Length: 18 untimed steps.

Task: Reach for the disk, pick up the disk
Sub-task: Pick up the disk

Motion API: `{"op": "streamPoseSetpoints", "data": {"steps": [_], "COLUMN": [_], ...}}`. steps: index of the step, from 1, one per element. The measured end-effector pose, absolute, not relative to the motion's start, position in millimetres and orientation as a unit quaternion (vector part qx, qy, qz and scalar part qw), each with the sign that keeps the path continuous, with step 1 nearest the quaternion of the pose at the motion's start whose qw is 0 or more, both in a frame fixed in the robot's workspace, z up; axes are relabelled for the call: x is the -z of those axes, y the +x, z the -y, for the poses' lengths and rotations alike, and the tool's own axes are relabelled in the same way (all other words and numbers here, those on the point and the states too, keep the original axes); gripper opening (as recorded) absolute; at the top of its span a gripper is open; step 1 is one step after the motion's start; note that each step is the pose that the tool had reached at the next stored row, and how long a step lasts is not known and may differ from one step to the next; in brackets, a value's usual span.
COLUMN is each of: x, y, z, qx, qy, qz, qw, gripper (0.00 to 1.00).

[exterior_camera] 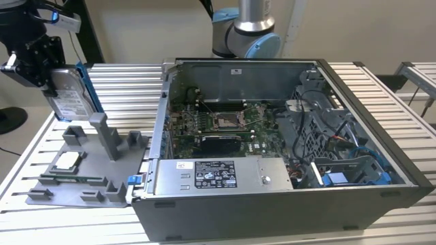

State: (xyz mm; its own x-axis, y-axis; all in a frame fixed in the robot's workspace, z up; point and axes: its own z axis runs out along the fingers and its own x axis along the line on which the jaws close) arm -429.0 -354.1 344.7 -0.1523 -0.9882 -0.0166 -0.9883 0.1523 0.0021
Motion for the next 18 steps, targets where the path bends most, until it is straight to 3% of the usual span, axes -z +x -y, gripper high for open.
{"op": "streamPoseSetpoints", "data": {"steps": [18], "x": [-378], "y": [-429], "z": [354], "qx": [-0.006], "qy": [-0.651], "qz": [-0.759], "qw": [0.006], "gripper": [0.00]}}
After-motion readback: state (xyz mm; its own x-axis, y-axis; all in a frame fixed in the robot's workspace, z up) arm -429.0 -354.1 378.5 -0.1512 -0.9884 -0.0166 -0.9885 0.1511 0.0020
